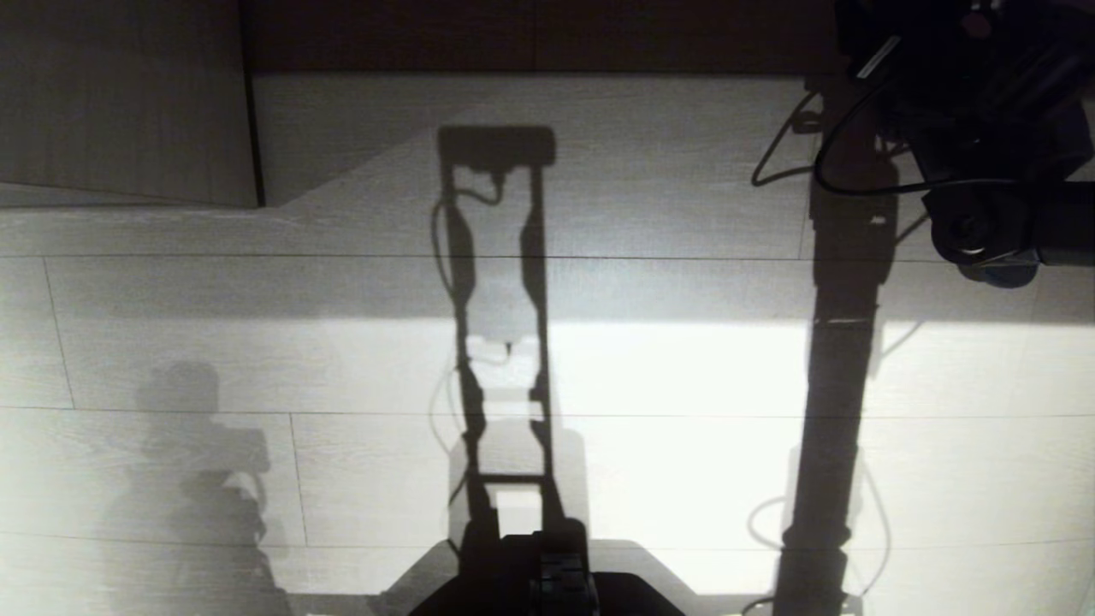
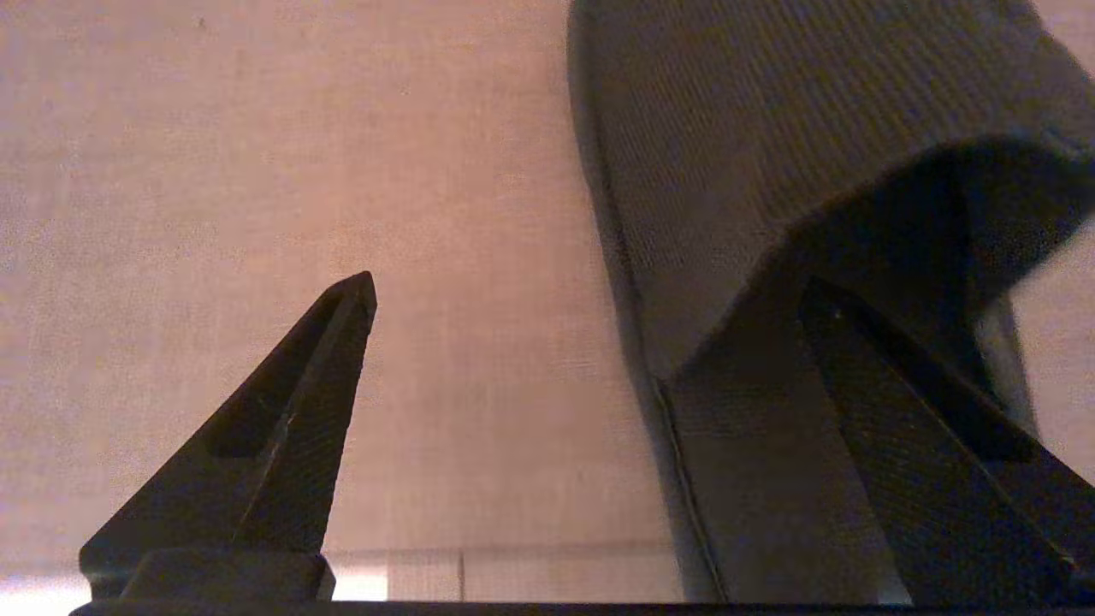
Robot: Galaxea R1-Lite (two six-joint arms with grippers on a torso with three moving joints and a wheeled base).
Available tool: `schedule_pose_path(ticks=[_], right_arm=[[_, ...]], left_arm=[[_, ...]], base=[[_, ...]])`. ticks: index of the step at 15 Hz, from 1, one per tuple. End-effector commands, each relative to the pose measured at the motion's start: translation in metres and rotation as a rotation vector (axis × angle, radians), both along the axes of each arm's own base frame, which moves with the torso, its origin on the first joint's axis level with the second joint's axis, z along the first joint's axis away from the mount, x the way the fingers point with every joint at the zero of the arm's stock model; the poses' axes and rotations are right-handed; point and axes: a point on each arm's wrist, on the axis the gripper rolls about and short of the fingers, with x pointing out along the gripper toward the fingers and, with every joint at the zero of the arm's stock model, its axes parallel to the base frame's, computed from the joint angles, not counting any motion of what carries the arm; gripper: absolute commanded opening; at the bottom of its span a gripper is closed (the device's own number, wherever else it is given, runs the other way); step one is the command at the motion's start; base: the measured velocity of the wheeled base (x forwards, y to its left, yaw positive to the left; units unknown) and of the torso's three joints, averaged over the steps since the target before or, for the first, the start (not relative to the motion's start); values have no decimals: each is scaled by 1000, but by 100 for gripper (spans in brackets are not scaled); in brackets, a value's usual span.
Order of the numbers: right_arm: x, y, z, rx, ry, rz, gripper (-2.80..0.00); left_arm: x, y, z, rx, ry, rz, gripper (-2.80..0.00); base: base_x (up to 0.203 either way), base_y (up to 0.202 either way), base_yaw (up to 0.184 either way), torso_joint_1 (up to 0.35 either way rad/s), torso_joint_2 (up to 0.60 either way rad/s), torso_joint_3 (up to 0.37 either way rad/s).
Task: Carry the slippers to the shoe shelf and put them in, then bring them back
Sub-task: Pick up the slippers on the floor
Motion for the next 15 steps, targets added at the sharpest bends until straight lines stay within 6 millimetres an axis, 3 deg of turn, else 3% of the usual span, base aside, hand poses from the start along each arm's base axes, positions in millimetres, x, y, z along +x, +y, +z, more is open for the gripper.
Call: schedule_pose_path(ticks=[1,15], right_arm=[[7,0,1,5,-29,-4,0],[12,-5,4,12,-64,-27,0]], left_arm=[[0,0,0,0,-1,1,-280],[0,0,0,0,-1,1,-280]], base=[[0,0,0,0,0,0],[0,0,0,0,0,0]])
